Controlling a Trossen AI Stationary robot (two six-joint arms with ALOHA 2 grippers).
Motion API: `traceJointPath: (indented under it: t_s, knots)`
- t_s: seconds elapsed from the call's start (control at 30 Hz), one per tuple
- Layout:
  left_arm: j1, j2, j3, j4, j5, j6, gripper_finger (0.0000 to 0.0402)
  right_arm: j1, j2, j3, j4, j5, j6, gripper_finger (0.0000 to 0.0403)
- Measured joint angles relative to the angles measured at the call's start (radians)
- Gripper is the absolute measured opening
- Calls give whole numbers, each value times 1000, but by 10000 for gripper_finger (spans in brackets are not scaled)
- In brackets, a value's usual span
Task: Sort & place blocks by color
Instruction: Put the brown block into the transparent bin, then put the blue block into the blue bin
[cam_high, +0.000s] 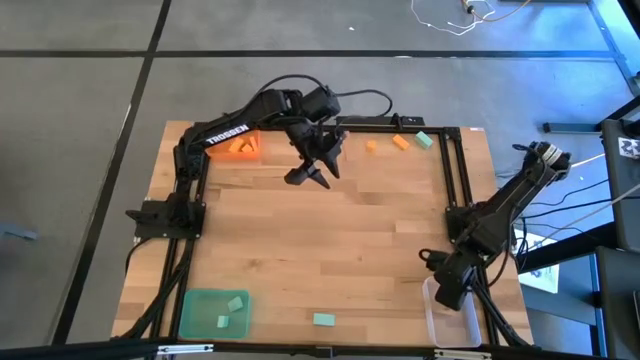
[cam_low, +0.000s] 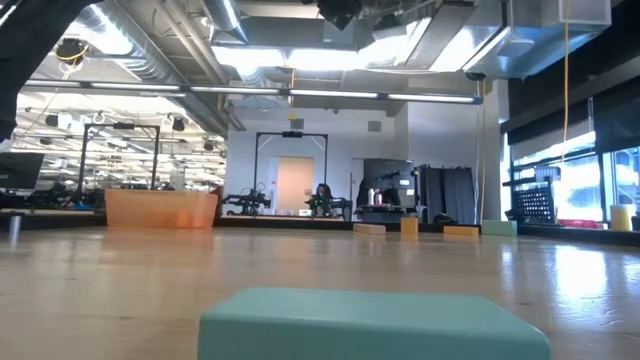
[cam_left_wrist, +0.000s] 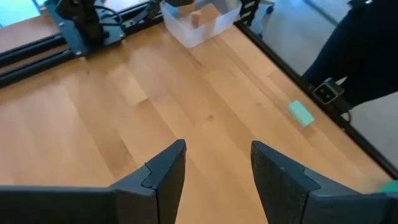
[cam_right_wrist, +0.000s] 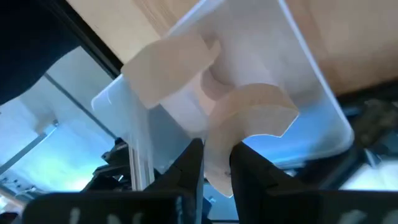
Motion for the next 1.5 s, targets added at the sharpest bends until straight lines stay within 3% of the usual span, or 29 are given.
traceJointPath:
  t_s: [0.23,0.4,0.7,0.93,1.03,1.2,1.37,1.5]
  knots:
    - [-6,-2,-2,-3,-25,-8,172,0,0,-101,98,-11,-3,58]
    - [-6,-2,-2,-15,-27,-11,172,0,0,-126,99,-21,-3,86]
    - [-5,-2,-2,-54,-32,-11,172,0,0,-139,101,-21,-3,94]
    - [-2,-2,-2,-71,-153,-33,172,-8,-10,-75,110,-81,-11,96]
    - [14,-2,-2,-71,-189,-86,172,-8,-38,-4,79,27,-32,96]
    - [42,-2,-2,-72,-294,-229,172,-8,-90,173,-100,394,-65,96]
    - [65,-2,-2,-80,-294,-344,172,-8,-104,339,-313,737,-76,96]
    - [68,-2,-2,-192,-248,-304,172,-28,-104,407,-388,874,-164,96]
